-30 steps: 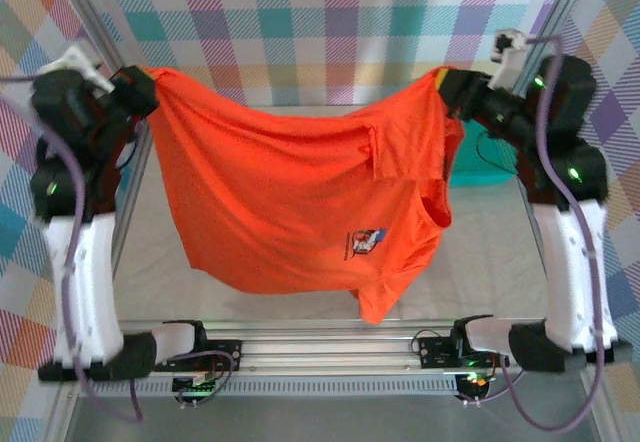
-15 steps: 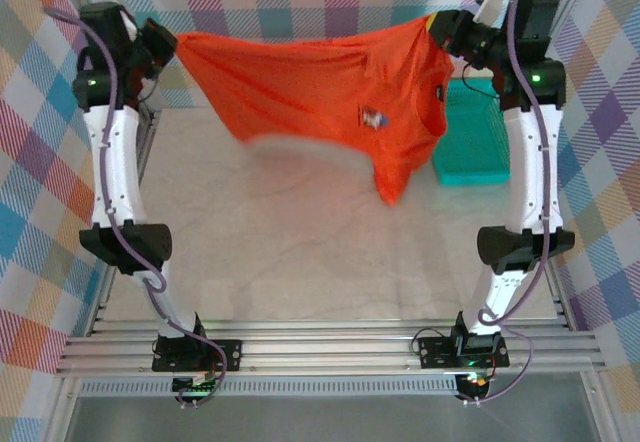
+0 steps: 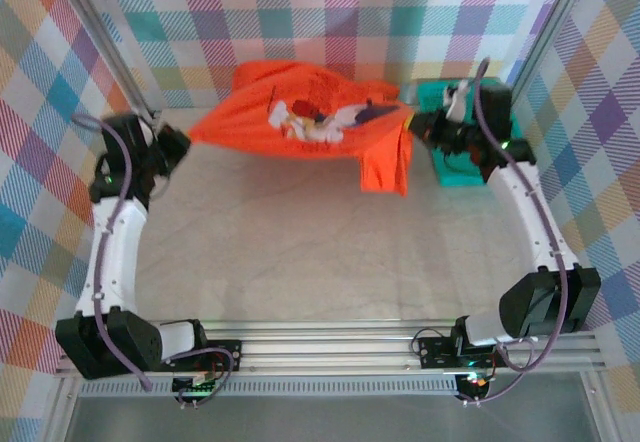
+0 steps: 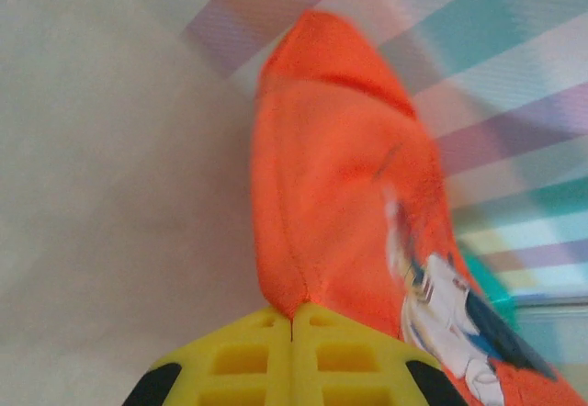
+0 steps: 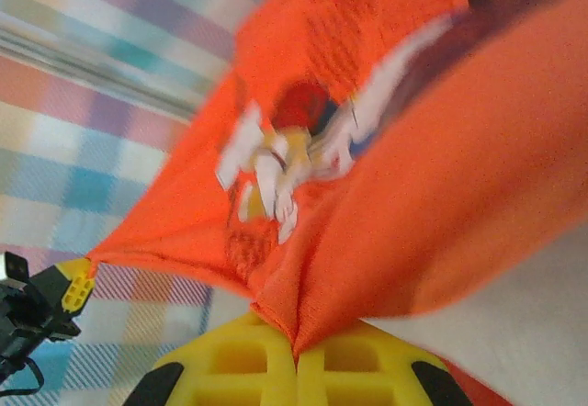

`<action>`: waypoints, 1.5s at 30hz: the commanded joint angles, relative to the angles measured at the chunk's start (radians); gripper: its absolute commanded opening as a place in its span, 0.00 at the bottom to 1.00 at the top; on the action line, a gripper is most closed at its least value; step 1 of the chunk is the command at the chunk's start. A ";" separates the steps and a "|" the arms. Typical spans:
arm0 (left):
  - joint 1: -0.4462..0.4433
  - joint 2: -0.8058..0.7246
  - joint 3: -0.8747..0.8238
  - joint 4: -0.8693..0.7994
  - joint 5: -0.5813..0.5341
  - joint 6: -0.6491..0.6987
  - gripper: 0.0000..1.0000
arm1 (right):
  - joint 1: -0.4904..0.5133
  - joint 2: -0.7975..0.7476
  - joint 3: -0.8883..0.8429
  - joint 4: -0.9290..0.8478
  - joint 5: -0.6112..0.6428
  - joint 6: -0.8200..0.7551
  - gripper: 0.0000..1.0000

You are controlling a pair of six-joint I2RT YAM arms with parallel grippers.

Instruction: Fold the inside-out t-shirt

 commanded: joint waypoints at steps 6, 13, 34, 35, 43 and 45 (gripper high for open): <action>0.003 -0.294 -0.556 0.072 -0.013 -0.033 0.00 | 0.014 -0.103 -0.453 0.090 0.025 0.018 0.00; 0.004 -0.290 -0.645 0.000 -0.041 0.016 0.00 | 0.008 -0.103 -0.534 0.076 0.074 0.007 0.00; -0.062 -0.339 -0.563 -0.062 -0.061 0.012 0.98 | 0.134 -0.065 -0.585 -0.174 0.165 -0.111 0.58; -0.076 -0.316 -0.543 -0.049 -0.058 0.011 0.97 | 0.162 -0.049 -0.604 -0.161 0.178 -0.104 0.56; -0.185 -0.156 -0.408 -0.003 -0.092 -0.008 0.96 | 0.191 0.024 -0.625 -0.092 0.262 -0.100 0.50; -0.203 -0.133 -0.385 -0.001 -0.103 -0.007 0.96 | 0.191 0.036 -0.619 -0.091 0.279 -0.108 0.50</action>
